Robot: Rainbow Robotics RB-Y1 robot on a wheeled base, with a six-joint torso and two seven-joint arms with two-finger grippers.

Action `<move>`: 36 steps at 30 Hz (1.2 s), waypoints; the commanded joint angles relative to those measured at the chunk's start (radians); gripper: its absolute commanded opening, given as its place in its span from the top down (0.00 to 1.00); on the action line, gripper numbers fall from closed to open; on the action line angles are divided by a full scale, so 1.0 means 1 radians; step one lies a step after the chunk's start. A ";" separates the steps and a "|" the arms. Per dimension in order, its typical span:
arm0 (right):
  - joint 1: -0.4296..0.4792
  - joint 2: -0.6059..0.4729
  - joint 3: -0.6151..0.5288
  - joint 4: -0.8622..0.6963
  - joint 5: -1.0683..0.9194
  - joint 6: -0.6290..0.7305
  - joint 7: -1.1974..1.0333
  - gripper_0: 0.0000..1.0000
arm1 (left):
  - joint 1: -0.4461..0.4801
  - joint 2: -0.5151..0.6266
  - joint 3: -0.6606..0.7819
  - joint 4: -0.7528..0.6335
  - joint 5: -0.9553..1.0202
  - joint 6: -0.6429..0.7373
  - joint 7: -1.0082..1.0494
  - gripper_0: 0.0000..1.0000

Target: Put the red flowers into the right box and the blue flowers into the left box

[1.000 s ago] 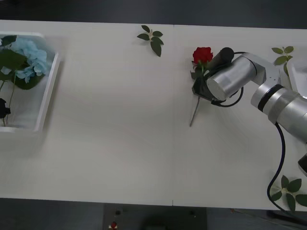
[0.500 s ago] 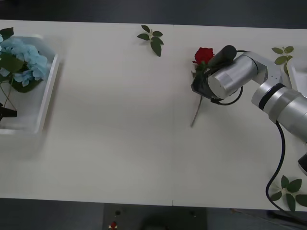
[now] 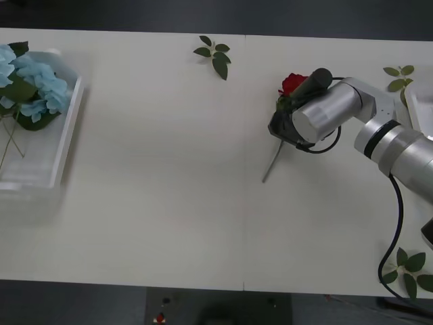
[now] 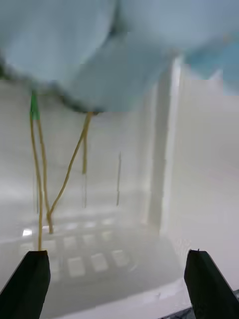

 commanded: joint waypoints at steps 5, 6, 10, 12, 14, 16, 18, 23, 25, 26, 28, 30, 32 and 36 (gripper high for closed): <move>-0.044 -0.154 -0.167 -0.213 -0.138 0.250 0.071 1.00 | -0.007 0.031 0.264 -0.020 0.089 0.020 -0.199 0.22; -0.047 -0.168 -0.190 -0.236 -0.155 0.286 0.076 1.00 | -0.006 0.029 0.273 -0.023 0.118 0.020 -0.208 0.22; -0.060 -0.229 -0.303 -0.317 -0.228 0.448 0.126 1.00 | 0.034 0.011 0.273 -0.057 0.367 0.030 -0.266 0.22; -0.063 -0.248 -0.348 -0.334 -0.245 0.514 0.162 1.00 | 0.053 -0.005 0.290 -0.086 0.411 0.034 -0.277 0.22; -0.069 -0.263 -0.389 -0.346 -0.248 0.579 0.202 1.00 | 0.071 -0.018 0.325 -0.107 0.416 0.043 -0.276 0.22; -0.083 -0.281 -0.434 -0.346 -0.253 0.648 0.254 1.00 | 0.080 -0.037 0.359 -0.127 0.416 0.053 -0.269 0.22; -0.093 -0.310 -0.472 -0.344 -0.256 0.709 0.315 1.00 | 0.080 -0.048 0.371 -0.153 0.416 0.063 -0.263 0.22; -0.104 -0.435 -0.530 -0.317 -0.267 0.809 0.558 1.00 | 0.106 -0.083 0.376 -0.284 0.416 0.074 -0.240 0.22; -0.104 -0.487 -0.530 -0.283 -0.290 0.806 0.659 1.00 | 0.119 -0.100 0.376 -0.340 0.416 0.071 -0.237 0.22; -0.106 -0.527 -0.530 -0.237 -0.314 0.798 0.728 1.00 | 0.129 -0.110 0.376 -0.396 0.416 0.062 -0.233 0.22; -0.110 -0.562 -0.530 -0.186 -0.328 0.790 0.794 1.00 | 0.142 -0.118 0.376 -0.457 0.416 0.043 -0.228 0.22; -0.116 -0.603 -0.536 -0.105 -0.322 0.777 0.901 1.00 | 0.169 -0.123 0.376 -0.569 0.416 -0.015 -0.225 0.22; -0.115 -0.625 -0.549 -0.042 -0.308 0.760 0.975 1.00 | 0.198 -0.121 0.377 -0.669 0.416 -0.081 -0.217 0.22; -0.116 -0.668 -0.555 0.113 -0.291 0.692 1.127 1.00 | 0.255 -0.123 0.377 -0.903 0.416 -0.247 -0.156 0.27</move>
